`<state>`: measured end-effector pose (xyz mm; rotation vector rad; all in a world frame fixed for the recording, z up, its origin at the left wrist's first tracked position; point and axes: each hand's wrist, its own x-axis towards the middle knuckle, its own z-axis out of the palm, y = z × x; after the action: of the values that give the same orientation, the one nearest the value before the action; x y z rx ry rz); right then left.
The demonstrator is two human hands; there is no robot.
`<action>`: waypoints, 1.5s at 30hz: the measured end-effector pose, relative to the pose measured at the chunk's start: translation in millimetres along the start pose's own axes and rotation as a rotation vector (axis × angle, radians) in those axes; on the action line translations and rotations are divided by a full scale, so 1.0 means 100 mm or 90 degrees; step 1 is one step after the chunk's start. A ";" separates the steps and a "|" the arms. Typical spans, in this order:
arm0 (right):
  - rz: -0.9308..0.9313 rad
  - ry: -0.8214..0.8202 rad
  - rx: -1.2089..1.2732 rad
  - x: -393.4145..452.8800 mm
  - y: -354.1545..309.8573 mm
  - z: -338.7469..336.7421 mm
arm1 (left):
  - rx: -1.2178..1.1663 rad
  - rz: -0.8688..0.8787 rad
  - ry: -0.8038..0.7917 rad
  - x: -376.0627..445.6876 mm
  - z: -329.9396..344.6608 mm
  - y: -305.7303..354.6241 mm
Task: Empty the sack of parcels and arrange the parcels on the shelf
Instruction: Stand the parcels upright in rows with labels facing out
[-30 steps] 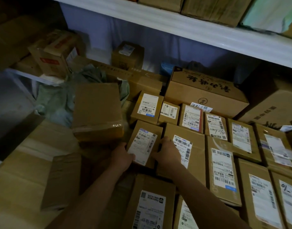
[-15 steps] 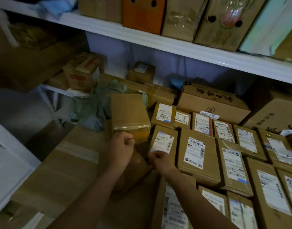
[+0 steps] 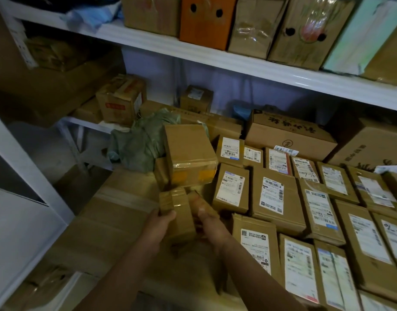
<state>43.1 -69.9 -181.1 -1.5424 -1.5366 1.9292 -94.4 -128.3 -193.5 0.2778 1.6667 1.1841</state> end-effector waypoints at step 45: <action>-0.068 0.138 0.296 -0.07 0.01 -1.09 | 0.902 0.140 0.004 0.36 0.12 -0.57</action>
<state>135.2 -12.8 -166.5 -1.3766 -0.9726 1.8207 -81.0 -125.9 -260.8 1.3237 2.2536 -0.0729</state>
